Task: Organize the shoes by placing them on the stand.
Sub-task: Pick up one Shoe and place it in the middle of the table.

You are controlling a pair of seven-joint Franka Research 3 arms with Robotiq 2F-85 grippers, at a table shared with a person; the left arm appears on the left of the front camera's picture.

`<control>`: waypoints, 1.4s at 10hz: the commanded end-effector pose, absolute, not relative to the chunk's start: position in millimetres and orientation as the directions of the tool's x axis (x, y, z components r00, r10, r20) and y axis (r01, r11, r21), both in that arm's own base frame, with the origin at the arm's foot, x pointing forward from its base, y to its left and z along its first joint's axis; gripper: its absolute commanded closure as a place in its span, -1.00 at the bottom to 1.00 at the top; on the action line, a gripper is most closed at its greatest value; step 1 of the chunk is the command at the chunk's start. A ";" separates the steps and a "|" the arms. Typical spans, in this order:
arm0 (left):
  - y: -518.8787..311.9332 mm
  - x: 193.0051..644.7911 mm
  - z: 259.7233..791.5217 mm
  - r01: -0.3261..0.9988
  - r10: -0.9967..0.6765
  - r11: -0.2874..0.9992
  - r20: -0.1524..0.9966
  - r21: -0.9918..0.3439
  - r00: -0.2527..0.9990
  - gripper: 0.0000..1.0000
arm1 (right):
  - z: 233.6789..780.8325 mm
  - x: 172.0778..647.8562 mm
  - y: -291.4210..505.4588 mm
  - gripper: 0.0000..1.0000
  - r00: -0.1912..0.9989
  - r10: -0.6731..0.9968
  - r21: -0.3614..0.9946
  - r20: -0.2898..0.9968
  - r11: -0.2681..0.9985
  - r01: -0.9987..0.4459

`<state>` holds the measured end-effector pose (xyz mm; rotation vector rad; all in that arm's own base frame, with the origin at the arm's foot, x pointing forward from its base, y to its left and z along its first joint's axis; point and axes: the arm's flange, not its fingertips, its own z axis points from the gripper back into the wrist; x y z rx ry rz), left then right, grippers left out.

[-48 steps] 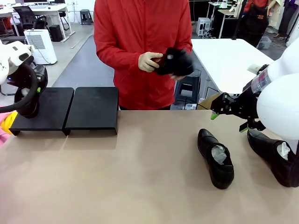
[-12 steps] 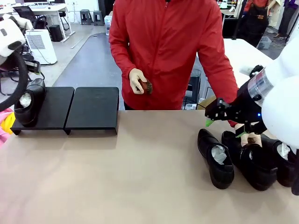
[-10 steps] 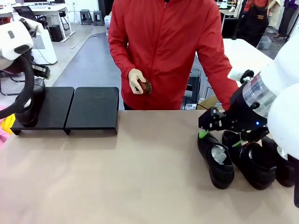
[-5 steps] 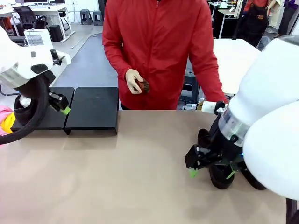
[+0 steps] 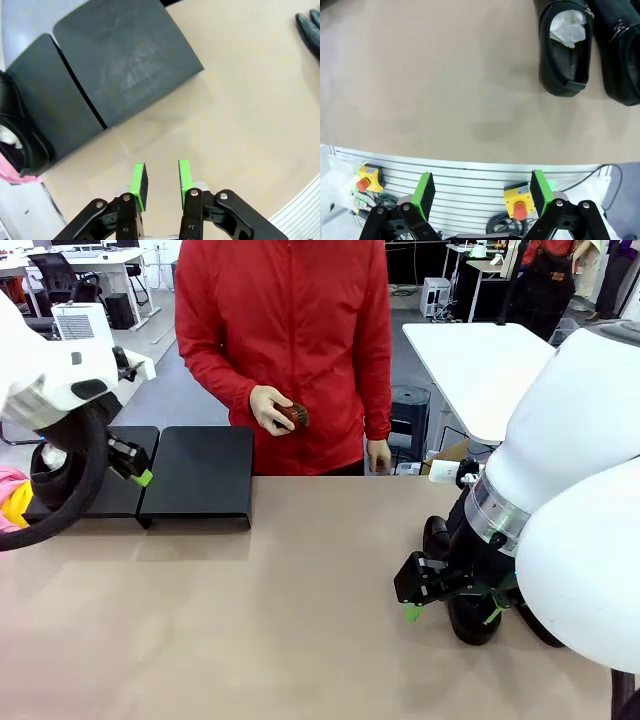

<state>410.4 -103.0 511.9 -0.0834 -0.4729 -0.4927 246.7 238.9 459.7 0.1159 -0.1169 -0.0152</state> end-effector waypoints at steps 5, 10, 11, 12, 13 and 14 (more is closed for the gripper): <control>-127.5 318.5 493.9 0.449 -0.337 0.876 0.443 -0.176 0.831 -0.53 | 474.1 265.0 235.0 -1.00 0.987 -0.061 0.055 0.149 0.997 0.054; -133.9 329.6 509.2 0.441 -0.339 0.879 0.413 -0.181 0.845 -1.00 | 462.2 291.5 221.6 -1.00 0.992 -0.054 -0.001 0.118 0.998 0.055; -133.9 329.6 509.2 0.441 -0.339 0.879 0.413 -0.181 0.845 -1.00 | 459.9 296.2 219.5 -1.00 0.992 -0.051 -0.016 0.119 0.998 0.053; -133.9 329.6 509.2 0.441 -0.339 0.879 0.413 -0.181 0.845 -1.00 | 455.2 306.7 216.3 -1.00 0.992 -0.038 -0.028 0.121 0.999 0.042; -133.9 329.6 509.2 0.441 -0.339 0.879 0.413 -0.181 0.845 -1.00 | 449.4 317.8 215.2 -1.00 0.994 -0.042 -0.054 0.103 0.997 0.047; -133.9 329.6 509.2 0.441 -0.339 0.879 0.413 -0.181 0.845 -1.00 | 449.0 318.3 217.2 -1.00 0.994 -0.038 -0.055 0.104 0.998 0.044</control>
